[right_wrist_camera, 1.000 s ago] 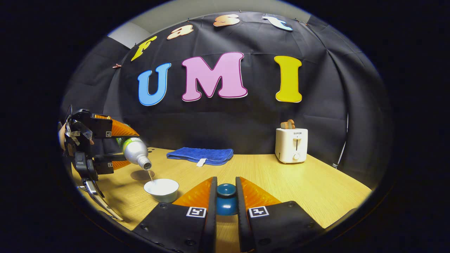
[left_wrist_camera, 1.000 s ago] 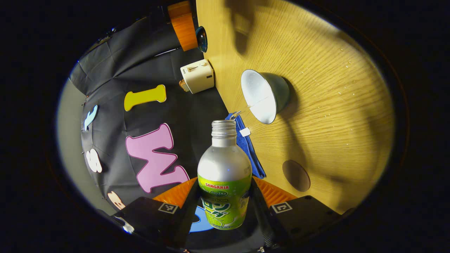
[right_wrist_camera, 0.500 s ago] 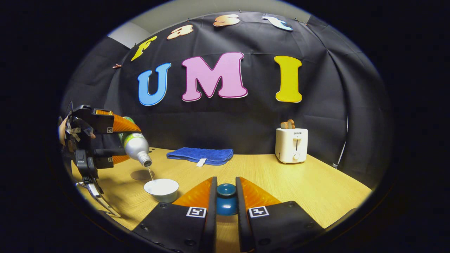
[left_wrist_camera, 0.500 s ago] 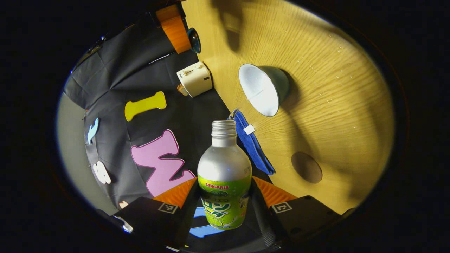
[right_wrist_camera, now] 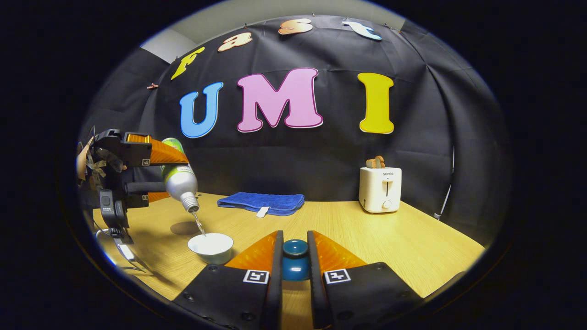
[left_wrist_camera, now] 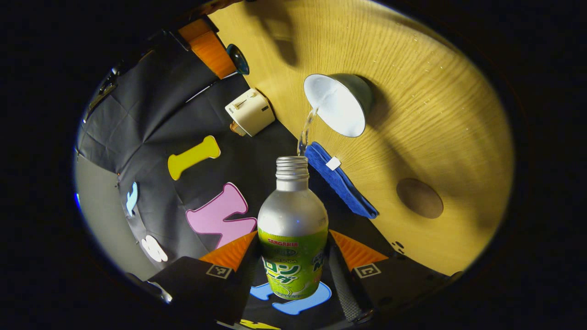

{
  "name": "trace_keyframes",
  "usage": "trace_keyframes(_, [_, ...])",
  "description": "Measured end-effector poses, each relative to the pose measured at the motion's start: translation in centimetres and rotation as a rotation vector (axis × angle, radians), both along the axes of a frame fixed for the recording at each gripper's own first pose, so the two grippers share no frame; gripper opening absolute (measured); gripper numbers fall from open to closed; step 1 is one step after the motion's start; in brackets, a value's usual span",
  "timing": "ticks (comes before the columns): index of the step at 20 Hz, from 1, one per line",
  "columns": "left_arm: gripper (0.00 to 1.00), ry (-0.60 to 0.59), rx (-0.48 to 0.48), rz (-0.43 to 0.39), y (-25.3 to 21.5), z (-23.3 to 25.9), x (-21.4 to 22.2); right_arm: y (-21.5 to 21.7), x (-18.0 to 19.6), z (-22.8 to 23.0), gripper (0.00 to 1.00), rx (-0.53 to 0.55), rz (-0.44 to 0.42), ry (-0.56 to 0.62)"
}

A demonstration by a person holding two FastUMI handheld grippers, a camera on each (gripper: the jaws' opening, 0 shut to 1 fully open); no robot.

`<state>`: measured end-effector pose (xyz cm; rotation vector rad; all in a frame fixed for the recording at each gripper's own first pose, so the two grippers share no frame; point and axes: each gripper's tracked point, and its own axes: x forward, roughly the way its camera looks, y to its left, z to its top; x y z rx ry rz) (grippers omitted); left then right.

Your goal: Open the teacup lid with one hand, grasp the water bottle and pour water into the teacup with the other hand; after pouring, place the water bottle on the coaster and then close the teacup lid.

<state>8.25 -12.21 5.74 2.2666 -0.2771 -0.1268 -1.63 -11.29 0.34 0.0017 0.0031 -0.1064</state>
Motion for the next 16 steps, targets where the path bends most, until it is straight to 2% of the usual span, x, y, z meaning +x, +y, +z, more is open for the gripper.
trace_keyframes(8, [0.82,-0.088,0.117,-0.075,-1.8,1.4,-0.1,0.0,0.0,0.0,0.29,0.0,0.0,0.0])
trace_keyframes(16, [0.81,-0.079,0.093,-0.085,-2.0,1.0,-0.1,0.0,0.0,0.0,0.29,0.0,0.0,0.0])
